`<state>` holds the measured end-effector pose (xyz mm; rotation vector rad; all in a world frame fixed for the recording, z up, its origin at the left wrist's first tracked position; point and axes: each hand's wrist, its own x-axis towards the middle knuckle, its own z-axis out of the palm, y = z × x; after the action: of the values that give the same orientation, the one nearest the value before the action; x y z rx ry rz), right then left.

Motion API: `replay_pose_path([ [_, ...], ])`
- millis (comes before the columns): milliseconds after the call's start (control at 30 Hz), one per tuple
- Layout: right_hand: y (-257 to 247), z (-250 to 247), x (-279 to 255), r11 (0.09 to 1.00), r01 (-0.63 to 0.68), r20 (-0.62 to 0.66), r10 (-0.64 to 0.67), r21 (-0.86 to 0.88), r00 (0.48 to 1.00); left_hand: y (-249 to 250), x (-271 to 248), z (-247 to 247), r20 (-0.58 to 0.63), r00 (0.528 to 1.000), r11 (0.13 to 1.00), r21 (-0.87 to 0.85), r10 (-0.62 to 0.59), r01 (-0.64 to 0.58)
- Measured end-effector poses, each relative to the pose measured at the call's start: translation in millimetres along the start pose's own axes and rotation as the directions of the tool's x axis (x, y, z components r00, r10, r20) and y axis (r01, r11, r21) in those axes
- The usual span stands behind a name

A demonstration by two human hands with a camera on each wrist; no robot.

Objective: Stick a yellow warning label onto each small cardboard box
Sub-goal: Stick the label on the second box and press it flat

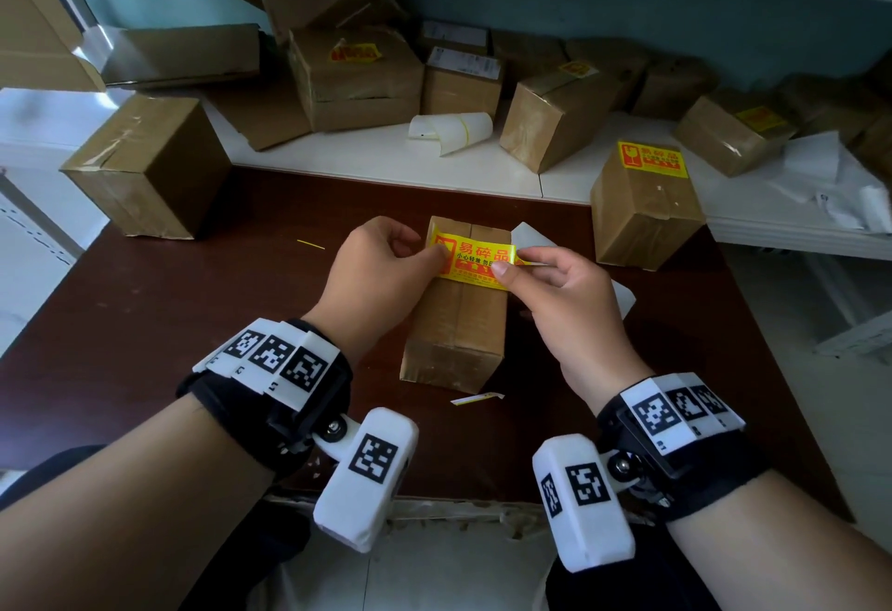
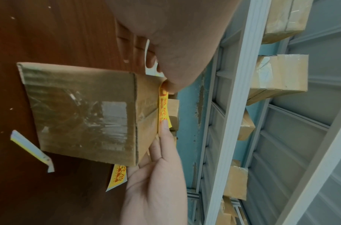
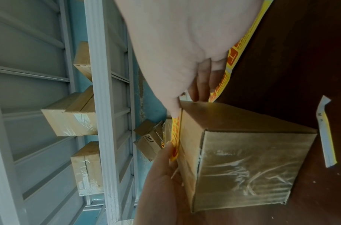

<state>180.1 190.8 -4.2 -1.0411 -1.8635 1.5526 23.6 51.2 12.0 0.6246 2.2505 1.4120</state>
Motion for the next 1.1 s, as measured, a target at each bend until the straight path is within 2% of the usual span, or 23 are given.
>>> replay_pose_path([
  [133,-9,2,-5,0.986,-0.165,0.146,0.163,0.000,0.976,-4,1,10,0.062,0.991,0.992,-0.043,-0.116,0.119],
  [267,-18,4,-10,0.987,-0.158,0.198,0.159,-0.018,0.967,-6,1,16,0.081,0.986,0.975,-0.157,-0.144,0.155],
  [433,-24,5,-9,0.994,-0.063,0.203,0.044,0.087,0.978,-7,1,16,-0.052,0.999,0.958,-0.285,-0.005,-0.010],
  [567,-29,3,-7,0.984,-0.005,0.219,-0.035,0.177,0.975,-8,2,18,-0.079,0.995,0.923,-0.374,0.068,-0.093],
  [667,-25,1,-5,0.990,0.049,0.285,-0.085,0.132,0.955,-12,3,22,-0.142,0.981,0.907,-0.381,0.135,-0.180],
  [767,-26,1,-4,0.994,0.077,0.317,-0.100,0.084,0.943,-13,1,26,-0.218,0.965,0.901,-0.375,0.143,-0.218],
  [867,-25,3,-3,0.991,0.113,0.280,-0.128,0.068,0.951,-15,1,29,-0.215,0.966,0.891,-0.396,0.146,-0.223],
  [967,-27,7,-3,0.992,0.128,0.225,-0.125,0.004,0.966,-12,-3,31,-0.145,0.966,0.893,-0.373,0.212,-0.252],
  [1100,-26,6,-3,0.995,0.093,0.066,-0.096,0.046,0.993,-13,-11,38,-0.020,0.945,0.879,-0.360,0.328,-0.312],
])
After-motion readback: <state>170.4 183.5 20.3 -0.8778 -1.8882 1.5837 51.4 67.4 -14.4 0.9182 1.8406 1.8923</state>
